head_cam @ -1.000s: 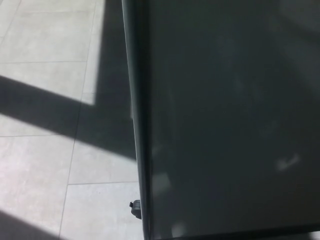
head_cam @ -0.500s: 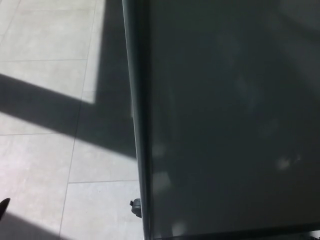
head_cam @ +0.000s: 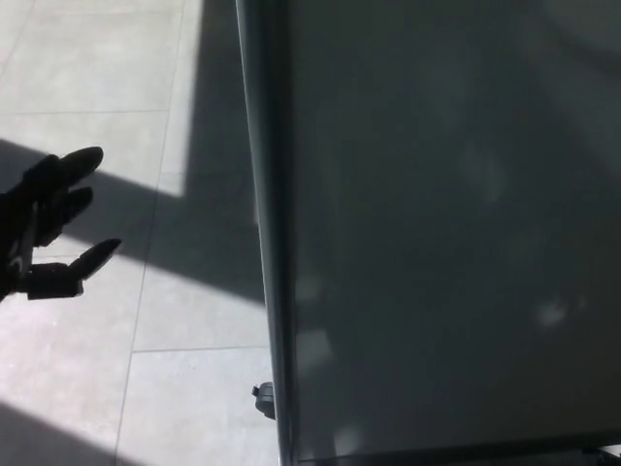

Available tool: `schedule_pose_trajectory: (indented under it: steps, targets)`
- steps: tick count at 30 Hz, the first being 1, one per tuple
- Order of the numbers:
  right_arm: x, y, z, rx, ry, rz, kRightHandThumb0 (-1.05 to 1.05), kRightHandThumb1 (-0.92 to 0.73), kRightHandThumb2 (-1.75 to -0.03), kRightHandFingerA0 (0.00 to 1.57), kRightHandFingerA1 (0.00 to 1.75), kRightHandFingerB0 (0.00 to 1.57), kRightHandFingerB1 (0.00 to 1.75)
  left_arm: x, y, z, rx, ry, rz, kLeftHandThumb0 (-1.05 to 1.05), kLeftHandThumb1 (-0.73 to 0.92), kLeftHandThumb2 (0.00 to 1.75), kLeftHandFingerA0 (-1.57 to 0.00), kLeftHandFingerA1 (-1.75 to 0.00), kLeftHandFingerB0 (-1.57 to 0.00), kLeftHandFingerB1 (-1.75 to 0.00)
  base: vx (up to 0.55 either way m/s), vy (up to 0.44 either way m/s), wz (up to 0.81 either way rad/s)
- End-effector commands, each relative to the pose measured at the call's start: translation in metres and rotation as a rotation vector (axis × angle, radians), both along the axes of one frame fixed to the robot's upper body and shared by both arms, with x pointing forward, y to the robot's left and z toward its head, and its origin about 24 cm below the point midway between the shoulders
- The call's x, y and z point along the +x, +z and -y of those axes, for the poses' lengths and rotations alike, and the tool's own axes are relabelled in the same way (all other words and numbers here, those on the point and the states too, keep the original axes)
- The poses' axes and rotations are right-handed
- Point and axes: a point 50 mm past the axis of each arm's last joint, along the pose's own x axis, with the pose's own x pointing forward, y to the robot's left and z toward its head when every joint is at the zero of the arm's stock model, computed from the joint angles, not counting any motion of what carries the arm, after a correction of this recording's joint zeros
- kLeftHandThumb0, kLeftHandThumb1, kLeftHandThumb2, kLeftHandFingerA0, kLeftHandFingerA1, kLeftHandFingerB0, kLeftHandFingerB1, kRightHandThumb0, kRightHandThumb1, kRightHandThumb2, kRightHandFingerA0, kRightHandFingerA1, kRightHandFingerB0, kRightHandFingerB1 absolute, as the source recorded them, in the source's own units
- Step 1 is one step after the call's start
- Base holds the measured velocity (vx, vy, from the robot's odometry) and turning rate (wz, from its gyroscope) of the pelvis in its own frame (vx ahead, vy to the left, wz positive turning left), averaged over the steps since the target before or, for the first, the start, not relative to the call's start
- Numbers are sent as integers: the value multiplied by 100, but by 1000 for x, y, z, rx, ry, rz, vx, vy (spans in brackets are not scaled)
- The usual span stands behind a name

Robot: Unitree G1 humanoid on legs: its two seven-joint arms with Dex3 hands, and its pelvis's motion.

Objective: A white board is being place on the right hand side and parallel to the robot and the robot uses its left hand to grab on the leftside of the whiteboard and drag the whiteboard from the right hand side to the left hand side

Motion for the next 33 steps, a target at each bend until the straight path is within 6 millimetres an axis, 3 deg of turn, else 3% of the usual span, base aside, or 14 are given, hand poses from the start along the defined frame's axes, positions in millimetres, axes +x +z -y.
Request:
schedule_pose_trajectory:
  steps: [1, 2, 3, 4, 5, 13, 14, 21, 23, 33]
  targets:
    - [0, 3, 5, -24, -6, 19, -54, -90, -66, 27, 34, 15, 28, 24, 15, 35, -65, -105, -125, -82, 52, 87, 0, -7, 0, -6, 0, 0, 0]
    - [0, 3, 5, -25, -4, 19, -55, -90, -66, 27, 34, 15, 28, 28, 18, 42, -67, -120, -137, -80, 52, 87, 0, -9, 0, -7, 0, 0, 0]
    - [0, 3, 5, -27, -1, 18, -61, -75, -91, 19, 43, 9, 39, 29, 19, 46, -67, -133, -145, -80, 52, 86, 0, -8, 0, -7, 0, 0, 0]
    - [-1, 2, 5, -30, 2, 14, -61, -75, -91, 19, 43, 9, 39, 29, 18, 48, -64, -143, -149, -80, 52, 86, 0, -8, 0, -7, 0, 0, 0]
    - [-2, 2, 5, -29, 1, 13, -56, -91, -66, 27, 34, 14, 29, 31, 20, 51, -62, -161, -157, -82, 54, 86, 0, -4, 0, -3, 0, 0, 0]
    - [-6, 1, 4, -15, -7, 13, -56, -90, -66, 29, 35, 15, 29, 37, 20, 73, -41, -216, -187, -83, 47, 88, 0, -4, 0, -4, 0, 0, 0]
    - [-6, 0, 4, -17, -7, 13, -62, -74, -92, 21, 45, 10, 40, 38, 20, 76, -28, -226, -187, -86, 48, 89, 0, -1, 0, 0, 0, 0, 0]
    - [-5, 0, 3, -16, -10, 14, -62, -73, -92, 21, 45, 11, 39, 39, 21, 93, -24, -279, -204, -86, 51, 88, 0, -3, 0, 0, 0, 0, 0]
    - [-6, 0, 3, -21, -4, 15, -63, -74, -93, 21, 45, 10, 40, 38, 20, 96, -30, -283, -215, -80, 48, 89, 0, -10, 0, -8, 0, 0, 0]
    - [-2, 3, 4, -22, -3, 26, -63, -73, -92, 22, 45, 10, 40, 33, 18, 113, -43, -351, -241, -84, 51, 89, 0, -4, 0, -4, 0, 0, 0]
